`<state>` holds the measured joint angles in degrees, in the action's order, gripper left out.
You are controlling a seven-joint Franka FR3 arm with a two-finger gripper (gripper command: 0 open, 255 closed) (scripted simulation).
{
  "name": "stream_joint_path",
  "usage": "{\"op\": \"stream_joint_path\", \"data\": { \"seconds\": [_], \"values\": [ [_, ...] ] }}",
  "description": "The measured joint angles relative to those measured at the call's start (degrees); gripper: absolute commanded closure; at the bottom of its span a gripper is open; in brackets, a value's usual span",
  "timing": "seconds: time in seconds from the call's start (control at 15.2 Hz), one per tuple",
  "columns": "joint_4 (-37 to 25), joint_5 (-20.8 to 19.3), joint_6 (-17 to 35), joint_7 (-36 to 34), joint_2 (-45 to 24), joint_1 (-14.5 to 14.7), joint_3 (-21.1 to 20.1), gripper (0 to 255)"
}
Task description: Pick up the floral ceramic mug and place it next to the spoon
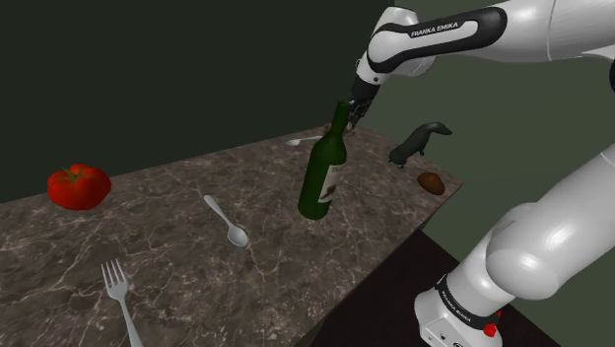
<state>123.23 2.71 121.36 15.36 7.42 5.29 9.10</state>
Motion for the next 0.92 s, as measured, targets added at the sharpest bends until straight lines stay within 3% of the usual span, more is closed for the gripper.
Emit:
{"op": "stream_joint_path", "data": {
  "seconds": [0.46, 0.92],
  "values": [
    [3.52, -0.46, 0.94, -10.50, 3.05, 4.21, -6.13, 255],
    [3.12, -0.51, 1.32, -20.89, 2.61, 8.42, -12.31, 255]
  ]
}}
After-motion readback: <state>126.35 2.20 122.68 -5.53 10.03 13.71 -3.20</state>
